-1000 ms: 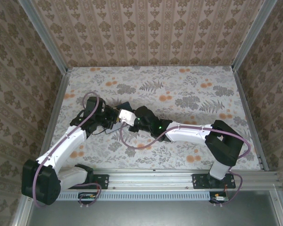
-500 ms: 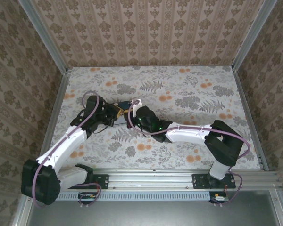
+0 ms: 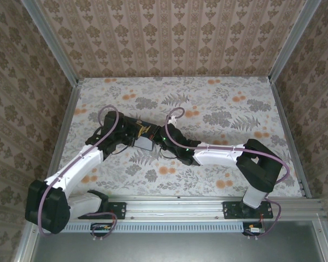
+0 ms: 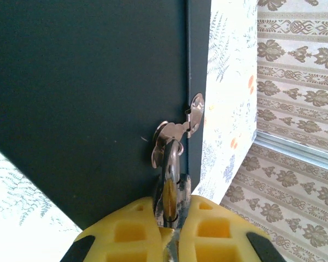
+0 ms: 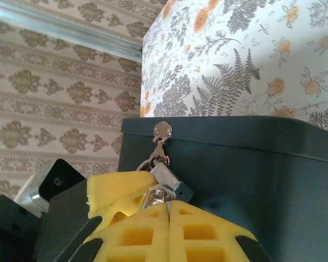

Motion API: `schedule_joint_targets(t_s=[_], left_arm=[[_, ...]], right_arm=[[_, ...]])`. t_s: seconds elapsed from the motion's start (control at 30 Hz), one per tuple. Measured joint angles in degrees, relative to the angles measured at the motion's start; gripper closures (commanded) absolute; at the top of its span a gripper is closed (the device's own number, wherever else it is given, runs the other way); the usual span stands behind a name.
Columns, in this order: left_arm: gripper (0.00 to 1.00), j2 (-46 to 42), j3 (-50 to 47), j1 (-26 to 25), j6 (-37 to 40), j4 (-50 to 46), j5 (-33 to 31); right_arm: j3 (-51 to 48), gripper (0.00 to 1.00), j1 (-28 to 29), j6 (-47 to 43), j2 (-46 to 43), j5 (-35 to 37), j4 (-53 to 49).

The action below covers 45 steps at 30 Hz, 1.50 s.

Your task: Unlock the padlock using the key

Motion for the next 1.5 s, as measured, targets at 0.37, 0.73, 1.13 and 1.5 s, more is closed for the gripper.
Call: schedule_joint_targets(t_s=[0.37,0.73,1.13,1.5], left_arm=[[1.00,0.7,0.2,-0.7,-0.7,0.4,-1.7],[1.00,0.5,2.0,1.6,0.9,-2.6,3.4],[1.00,-1.3,2.1,3.5,2.5,-5.7,6.4],[1.00,-1.3,3.8,3.5,4.0,-8.4,7.1]], right_arm=[[0.2,1.00,-1.1,19.1,0.0,-3.5,-1.7],[0.9,0.69,-5.7,17.0,-2.6,-19.6,-5.6],[6.7,0.67,-10.1,-19.3,-12.1,-24.5,-28.2],[3.0,0.52,-4.2,-81.1,-15.1,-21.0,-26.3]])
